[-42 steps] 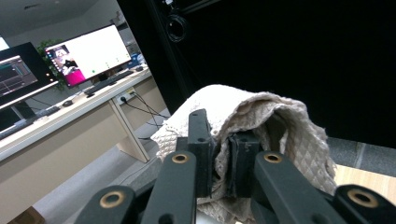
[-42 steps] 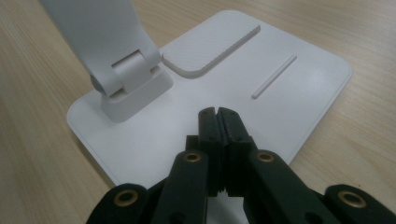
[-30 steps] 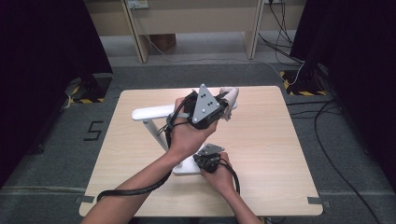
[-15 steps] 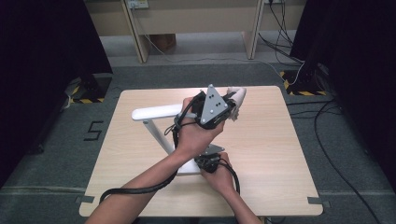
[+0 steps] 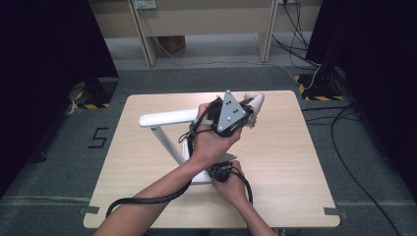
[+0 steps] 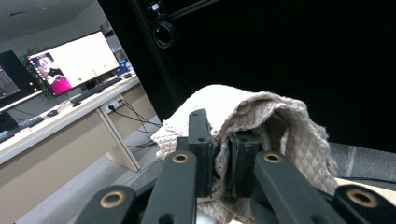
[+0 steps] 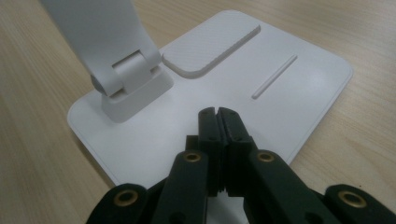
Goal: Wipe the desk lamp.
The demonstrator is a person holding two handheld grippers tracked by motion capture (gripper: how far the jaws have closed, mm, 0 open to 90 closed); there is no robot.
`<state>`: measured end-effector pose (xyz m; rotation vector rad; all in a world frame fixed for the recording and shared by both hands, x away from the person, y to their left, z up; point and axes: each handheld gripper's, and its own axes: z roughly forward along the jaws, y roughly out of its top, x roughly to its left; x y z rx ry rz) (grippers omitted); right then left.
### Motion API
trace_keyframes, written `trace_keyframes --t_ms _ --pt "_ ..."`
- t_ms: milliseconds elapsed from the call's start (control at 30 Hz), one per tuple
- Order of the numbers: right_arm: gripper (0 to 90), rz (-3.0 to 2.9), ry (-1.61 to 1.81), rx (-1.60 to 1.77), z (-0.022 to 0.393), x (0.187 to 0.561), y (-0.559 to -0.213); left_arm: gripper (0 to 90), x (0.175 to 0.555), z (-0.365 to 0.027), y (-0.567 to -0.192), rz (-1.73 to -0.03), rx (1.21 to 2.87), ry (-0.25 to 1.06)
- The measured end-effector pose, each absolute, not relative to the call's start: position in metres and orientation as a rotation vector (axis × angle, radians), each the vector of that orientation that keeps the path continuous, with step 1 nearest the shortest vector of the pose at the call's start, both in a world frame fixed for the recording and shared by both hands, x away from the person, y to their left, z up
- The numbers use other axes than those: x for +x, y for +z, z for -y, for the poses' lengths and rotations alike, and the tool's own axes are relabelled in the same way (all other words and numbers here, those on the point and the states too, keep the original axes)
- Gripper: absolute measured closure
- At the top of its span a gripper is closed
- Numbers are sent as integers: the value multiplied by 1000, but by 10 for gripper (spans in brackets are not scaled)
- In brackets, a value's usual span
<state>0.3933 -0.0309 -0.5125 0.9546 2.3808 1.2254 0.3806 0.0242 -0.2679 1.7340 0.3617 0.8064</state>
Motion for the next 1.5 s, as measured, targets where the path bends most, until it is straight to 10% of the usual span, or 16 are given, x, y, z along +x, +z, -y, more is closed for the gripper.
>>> trace_keyframes --t_ms 1500 --pt "881 -2391 1227 965 32 394 -512 828 354 -36 -310 -404 1714 894"
